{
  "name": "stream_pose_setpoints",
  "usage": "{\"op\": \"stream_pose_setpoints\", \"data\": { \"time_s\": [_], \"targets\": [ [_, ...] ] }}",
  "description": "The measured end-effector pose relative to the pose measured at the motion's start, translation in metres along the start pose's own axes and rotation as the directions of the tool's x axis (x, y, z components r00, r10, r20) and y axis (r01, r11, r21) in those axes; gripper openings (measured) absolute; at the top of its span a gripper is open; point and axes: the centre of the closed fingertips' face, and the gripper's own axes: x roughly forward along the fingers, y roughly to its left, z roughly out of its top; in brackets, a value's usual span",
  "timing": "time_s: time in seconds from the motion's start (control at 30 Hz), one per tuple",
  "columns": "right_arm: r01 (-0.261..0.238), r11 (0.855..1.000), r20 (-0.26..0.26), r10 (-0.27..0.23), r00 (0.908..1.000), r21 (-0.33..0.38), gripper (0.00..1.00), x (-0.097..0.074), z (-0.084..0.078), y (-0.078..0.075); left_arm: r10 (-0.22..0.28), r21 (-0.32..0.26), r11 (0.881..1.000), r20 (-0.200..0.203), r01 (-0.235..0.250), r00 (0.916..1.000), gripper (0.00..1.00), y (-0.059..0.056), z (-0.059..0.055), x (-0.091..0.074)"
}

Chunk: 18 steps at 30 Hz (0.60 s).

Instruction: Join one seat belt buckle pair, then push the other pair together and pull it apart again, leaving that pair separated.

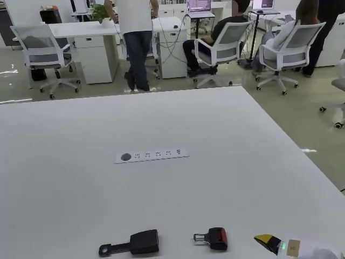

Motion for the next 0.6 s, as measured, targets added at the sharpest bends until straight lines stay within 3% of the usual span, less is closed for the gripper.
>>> {"op": "stream_pose_setpoints", "data": {
  "time_s": [0.6],
  "targets": [
    [-0.015,1.000,-0.004,0.015,0.9999,-0.010,0.89,0.0026,0.0035,0.0061,0.001,0.002,1.000,0.003,-0.001,1.0000,1.00,-0.0028,0.0040,0.0001]
  ]
}}
